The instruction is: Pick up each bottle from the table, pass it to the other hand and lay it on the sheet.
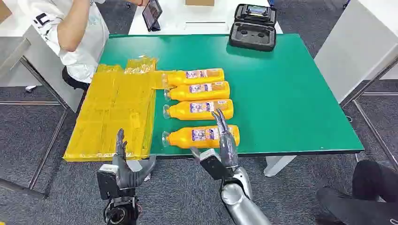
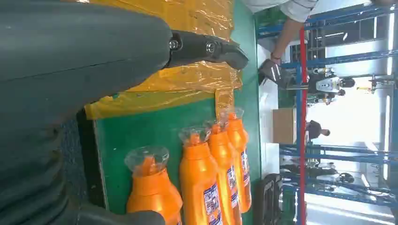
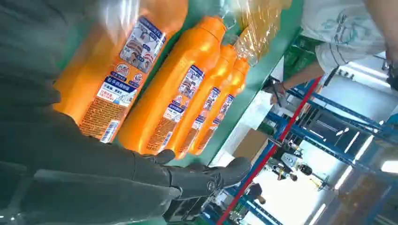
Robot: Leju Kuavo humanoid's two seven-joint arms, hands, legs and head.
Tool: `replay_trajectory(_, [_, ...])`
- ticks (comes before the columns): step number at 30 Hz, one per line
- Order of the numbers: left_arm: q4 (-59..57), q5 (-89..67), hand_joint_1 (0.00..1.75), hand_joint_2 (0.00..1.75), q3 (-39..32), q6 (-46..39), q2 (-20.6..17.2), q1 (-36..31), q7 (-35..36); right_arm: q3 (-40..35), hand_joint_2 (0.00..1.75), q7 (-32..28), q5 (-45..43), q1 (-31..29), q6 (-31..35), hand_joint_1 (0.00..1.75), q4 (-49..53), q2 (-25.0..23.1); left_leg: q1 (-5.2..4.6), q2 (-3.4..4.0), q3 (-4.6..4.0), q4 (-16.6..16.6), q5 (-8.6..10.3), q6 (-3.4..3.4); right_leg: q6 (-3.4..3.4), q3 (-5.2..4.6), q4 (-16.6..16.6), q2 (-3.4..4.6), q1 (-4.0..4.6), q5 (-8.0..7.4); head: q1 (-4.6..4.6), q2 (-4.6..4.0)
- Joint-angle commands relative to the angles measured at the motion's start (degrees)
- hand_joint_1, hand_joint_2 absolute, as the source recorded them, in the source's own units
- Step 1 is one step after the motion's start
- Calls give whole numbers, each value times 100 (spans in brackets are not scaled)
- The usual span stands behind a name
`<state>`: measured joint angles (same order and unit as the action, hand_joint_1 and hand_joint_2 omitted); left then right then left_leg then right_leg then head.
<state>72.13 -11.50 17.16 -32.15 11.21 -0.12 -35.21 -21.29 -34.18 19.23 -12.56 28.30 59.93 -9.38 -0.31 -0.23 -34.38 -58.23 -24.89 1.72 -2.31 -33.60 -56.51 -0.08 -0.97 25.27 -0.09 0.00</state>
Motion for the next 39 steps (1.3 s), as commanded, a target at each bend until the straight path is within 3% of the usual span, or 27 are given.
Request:
replay_trajectory(1, [-301, 66, 0, 175, -105, -43, -90, -94, 3, -132, 175, -24, -125, -5, 29, 0, 7, 60, 6, 3, 15, 4, -4, -10, 9, 15, 7, 2, 7, 2, 0, 0])
replay_trajectory(20, [-309, 135, 0, 175, -66, -36, -154, -63, -17, 77, 175, 648, 543, -456, -100, 0, -118, 277, 5, 5, 13, 5, -2, -9, 8, 12, 6, 4, 5, 0, 0, 0])
replay_trajectory(26, [-340, 121, 0, 175, -76, -36, -158, -109, -10, 183, 175, 993, 508, -702, -451, 0, -283, 384, 5, 4, 16, 5, -1, -10, 9, 16, 8, 3, 6, -1, 0, 0])
replay_trajectory(31, [-379, 129, 0, 175, -83, 14, -190, -151, 14, -101, 175, 1625, 864, -1041, -1101, 0, -679, 605, 3, 4, 11, 4, 0, -6, 6, 11, 6, 3, 3, -2, 0, 0])
replay_trajectory(39, [-391, 146, 0, 175, -90, 21, -180, -138, 26, -132, 175, 1663, 895, -1108, -1210, 0, -771, 627, 2, 3, 13, 5, -1, -6, 6, 13, 6, 2, 3, 0, 0, 0])
